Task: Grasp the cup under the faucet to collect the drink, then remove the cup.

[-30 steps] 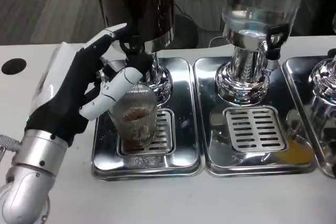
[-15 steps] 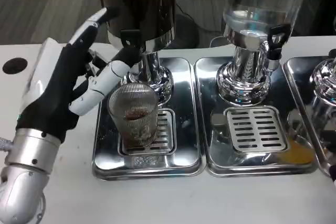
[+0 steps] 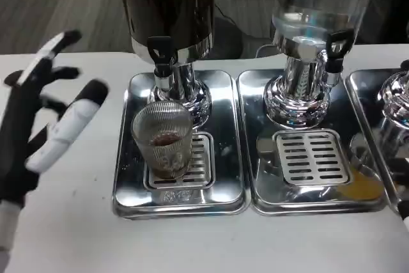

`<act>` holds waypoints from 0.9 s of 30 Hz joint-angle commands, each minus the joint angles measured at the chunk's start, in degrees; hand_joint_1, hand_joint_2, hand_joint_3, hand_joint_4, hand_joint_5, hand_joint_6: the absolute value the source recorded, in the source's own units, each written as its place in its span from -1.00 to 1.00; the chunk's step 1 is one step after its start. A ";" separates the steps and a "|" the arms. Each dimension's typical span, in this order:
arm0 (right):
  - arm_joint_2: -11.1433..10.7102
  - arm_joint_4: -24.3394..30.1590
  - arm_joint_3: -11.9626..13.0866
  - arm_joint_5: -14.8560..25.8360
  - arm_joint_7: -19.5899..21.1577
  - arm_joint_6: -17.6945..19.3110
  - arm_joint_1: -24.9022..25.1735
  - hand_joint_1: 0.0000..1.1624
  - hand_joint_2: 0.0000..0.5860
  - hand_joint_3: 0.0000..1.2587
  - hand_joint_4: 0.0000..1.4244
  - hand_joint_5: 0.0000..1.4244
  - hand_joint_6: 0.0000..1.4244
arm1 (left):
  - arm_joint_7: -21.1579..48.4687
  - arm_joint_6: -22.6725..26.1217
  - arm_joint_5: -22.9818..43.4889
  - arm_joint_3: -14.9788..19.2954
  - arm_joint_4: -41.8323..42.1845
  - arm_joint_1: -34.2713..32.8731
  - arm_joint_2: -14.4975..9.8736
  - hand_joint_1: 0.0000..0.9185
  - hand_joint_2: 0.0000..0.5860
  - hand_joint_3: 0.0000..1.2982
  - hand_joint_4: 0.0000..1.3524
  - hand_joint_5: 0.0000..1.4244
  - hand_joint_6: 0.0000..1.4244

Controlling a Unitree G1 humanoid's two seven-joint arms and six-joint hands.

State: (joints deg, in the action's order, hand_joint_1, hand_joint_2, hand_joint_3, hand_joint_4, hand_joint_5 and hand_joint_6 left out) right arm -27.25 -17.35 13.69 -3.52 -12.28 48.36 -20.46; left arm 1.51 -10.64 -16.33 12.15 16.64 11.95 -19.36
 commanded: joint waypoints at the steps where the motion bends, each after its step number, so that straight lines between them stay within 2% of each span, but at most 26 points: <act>1: 0.18 1.72 -0.40 1.20 -0.46 -0.95 -0.79 -0.28 0.28 -0.60 -0.71 -0.62 -0.83 | -0.52 -1.88 -0.41 2.63 -1.89 3.70 -1.58 -1.00 -0.82 -0.72 -0.86 -0.74 -0.34; 7: 0.26 4.20 -0.95 2.04 -1.23 -2.63 -1.55 -0.28 0.24 -0.60 -0.70 -0.62 -0.82 | -1.10 -1.57 -4.75 3.78 -1.12 7.53 -3.32 -1.00 -0.84 -0.73 -0.90 -0.84 -0.46; 12: 0.13 5.32 -1.38 3.63 -2.65 -5.33 -1.29 -0.24 0.05 -0.60 -0.72 -0.62 -0.81 | -0.72 -0.56 -9.30 3.28 0.70 9.72 -4.02 -1.00 -0.87 -0.75 -0.92 -0.87 -0.48; 17: -1.18 5.09 -2.87 4.44 -5.91 -11.70 3.21 -0.09 -0.16 -0.60 -0.72 -0.60 -0.79 | -0.69 -2.07 -11.37 1.88 1.53 12.32 -3.94 -1.00 -0.84 -0.76 -0.94 -0.90 -0.52; 21: -2.13 4.16 -4.37 3.46 -7.84 -15.49 7.22 -0.07 -0.22 -0.59 -0.72 -0.60 -0.78 | -0.90 -3.92 -11.42 1.56 2.79 14.85 -3.31 -1.00 -0.84 -0.76 -0.94 -0.90 -0.52; 27: -3.61 4.06 -5.71 0.55 -8.03 -14.20 11.14 -0.06 -0.24 -0.56 -0.70 -0.58 -0.78 | -1.53 -7.54 -10.66 1.61 3.04 19.09 -2.20 -1.00 -0.84 -0.76 -0.94 -0.89 -0.52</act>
State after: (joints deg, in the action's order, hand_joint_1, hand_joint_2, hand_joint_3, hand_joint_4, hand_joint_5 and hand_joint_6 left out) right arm -29.69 -13.59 8.20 -1.68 -20.05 33.31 -10.10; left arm 0.72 -16.53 -27.46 13.93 19.18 29.49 -21.95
